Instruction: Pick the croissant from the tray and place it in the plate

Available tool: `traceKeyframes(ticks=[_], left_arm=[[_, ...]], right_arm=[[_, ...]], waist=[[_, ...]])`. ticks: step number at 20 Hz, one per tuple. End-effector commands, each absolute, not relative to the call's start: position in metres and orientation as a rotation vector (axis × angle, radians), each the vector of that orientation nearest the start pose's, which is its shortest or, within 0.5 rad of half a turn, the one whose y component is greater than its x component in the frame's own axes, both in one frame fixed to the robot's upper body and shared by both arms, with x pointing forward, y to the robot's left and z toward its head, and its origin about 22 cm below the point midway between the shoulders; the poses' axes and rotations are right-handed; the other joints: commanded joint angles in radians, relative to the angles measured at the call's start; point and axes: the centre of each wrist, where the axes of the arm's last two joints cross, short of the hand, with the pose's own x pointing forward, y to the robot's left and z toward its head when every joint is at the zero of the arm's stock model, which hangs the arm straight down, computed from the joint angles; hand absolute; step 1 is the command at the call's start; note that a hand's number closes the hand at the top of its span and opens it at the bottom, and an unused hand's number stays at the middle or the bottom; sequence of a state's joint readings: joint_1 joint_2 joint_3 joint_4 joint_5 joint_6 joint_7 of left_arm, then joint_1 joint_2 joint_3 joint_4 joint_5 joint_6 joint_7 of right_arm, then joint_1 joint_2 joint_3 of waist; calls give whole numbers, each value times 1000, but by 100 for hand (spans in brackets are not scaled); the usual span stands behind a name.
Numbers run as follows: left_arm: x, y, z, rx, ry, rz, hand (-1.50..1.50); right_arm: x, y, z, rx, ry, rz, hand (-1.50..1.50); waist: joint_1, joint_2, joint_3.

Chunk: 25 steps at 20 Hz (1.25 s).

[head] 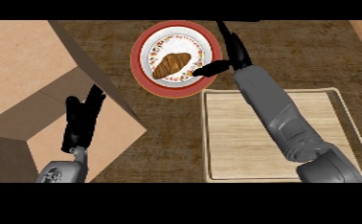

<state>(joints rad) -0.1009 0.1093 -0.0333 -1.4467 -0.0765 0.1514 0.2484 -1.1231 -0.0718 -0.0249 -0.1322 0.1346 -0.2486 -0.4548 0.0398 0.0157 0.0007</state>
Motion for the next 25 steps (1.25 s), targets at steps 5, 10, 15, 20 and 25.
traceKeyframes(ticks=[5, 10, 15, 20, 25], left_arm=[[262, 231, -4, 226, -1295, -55, 0], [256, 237, 1, 236, -1300, -75, 0], [253, 253, -12, 233, -1301, -61, 0], [258, 257, -7, 228, -1311, -67, 0], [265, 237, 2, 213, -1315, -67, 0]], right_arm=[[437, -167, 28, -320, -1653, 439, -150], [423, -187, 1, -317, -1688, 395, -150], [426, -197, 7, -383, -1672, 366, -150], [422, -226, 2, -435, -1657, 339, -150], [420, -238, 0, -476, -1635, 347, -150]], waist=[[7, 3, 1], [-1, -2, 1], [-3, -1, 0], [0, 1, 1], [9, 5, 1]])
